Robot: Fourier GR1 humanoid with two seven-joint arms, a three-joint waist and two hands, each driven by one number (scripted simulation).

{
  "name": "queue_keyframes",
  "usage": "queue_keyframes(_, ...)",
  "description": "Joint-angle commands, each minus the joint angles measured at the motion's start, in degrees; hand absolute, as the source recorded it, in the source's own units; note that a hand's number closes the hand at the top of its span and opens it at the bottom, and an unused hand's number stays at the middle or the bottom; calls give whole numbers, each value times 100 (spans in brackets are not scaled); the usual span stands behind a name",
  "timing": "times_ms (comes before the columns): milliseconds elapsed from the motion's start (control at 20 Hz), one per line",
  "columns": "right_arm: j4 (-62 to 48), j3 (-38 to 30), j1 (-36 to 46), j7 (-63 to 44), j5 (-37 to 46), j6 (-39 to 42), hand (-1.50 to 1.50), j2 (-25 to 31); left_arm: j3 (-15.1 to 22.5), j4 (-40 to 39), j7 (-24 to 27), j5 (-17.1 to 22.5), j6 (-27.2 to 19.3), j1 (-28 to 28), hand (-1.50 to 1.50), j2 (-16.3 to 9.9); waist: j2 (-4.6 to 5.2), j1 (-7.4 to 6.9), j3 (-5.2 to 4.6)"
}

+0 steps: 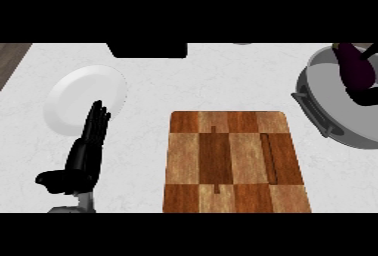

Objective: Pick the eggplant from the cutting board and place it in the pot

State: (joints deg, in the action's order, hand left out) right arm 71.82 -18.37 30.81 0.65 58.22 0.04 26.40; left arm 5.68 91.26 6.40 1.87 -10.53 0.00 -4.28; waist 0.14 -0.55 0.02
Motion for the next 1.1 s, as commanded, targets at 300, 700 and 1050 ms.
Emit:
queue_keyframes(300, -3141, -213, 933, 1168, -34, -390, 150, 680, -208, -27, -101, 120, 188, -153, 0, -112, 26, -82, 3)
queue_keyframes(700, -4874, -429, 1279, 486, 269, -549, -150, 967, 131, -153, 194, -131, 46, 32, 0, 200, 77, -182, 10)
queue_keyframes(1050, -5420, -1143, 1324, 2149, -689, -320, -150, 959, -53, -54, -5, -10, 145, -229, 0, 55, 86, -165, 26)
